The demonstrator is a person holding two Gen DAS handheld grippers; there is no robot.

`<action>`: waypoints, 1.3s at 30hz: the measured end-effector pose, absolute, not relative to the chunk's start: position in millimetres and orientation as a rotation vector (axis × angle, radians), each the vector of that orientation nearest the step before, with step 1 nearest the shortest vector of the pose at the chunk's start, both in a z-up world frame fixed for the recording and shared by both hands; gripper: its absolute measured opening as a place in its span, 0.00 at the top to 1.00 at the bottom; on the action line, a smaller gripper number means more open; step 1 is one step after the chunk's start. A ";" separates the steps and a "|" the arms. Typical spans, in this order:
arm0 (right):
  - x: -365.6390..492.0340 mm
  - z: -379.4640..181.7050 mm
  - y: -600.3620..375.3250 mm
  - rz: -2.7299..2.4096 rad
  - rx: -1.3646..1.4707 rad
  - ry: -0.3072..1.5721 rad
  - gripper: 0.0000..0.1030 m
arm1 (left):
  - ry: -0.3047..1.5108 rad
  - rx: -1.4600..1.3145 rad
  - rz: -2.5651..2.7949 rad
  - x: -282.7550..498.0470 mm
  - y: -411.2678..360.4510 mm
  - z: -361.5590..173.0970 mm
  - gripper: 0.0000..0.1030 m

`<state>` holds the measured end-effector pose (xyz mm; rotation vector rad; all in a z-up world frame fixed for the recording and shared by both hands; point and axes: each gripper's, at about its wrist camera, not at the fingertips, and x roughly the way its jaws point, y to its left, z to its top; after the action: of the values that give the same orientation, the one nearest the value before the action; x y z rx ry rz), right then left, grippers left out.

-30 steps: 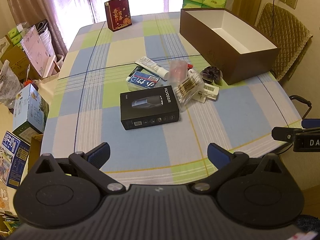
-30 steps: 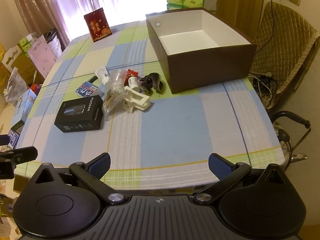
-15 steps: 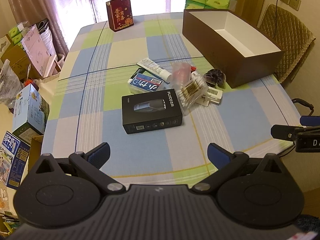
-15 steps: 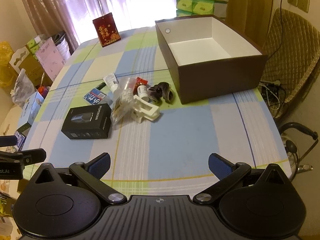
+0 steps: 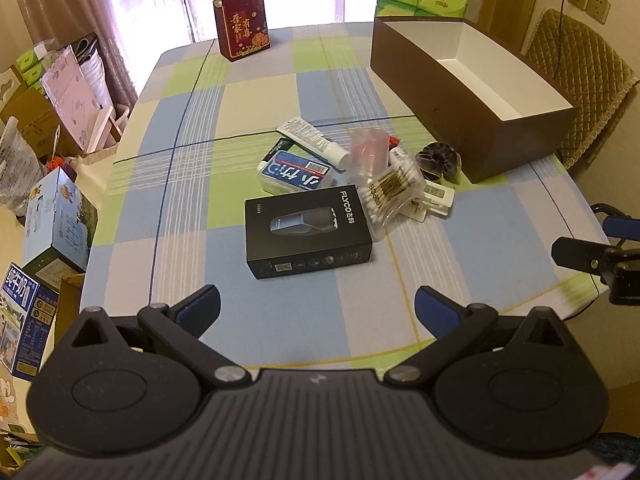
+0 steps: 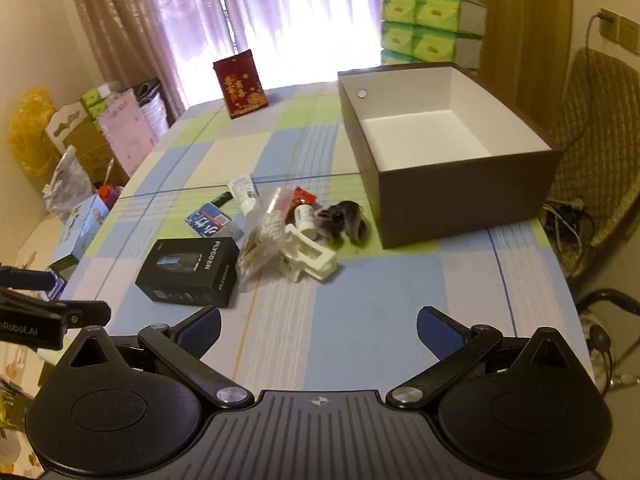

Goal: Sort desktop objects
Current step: 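Grasp the cotton swab bag with the left tool while the right tool approaches the scrunchie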

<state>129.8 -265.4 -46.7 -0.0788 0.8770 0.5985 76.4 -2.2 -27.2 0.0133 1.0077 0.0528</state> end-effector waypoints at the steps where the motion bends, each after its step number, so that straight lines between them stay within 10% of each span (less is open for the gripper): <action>1: 130.8 -48.0 -265.2 0.608 -0.079 0.873 0.02 | 1.010 0.010 0.052 78.5 -1.7 -28.2 0.01; 17: 173.8 -79.4 -277.1 0.621 -0.113 0.921 0.02 | 1.017 0.023 -0.007 113.5 -5.6 -58.6 0.02; 39: 260.0 -110.2 -328.5 0.611 -0.111 1.042 0.02 | 0.994 0.152 -0.158 195.5 -56.7 -97.7 0.31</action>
<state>260.0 -328.5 -110.2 -0.1113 1.0423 0.6108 195.5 -56.7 -97.7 0.1516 0.9936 -0.1580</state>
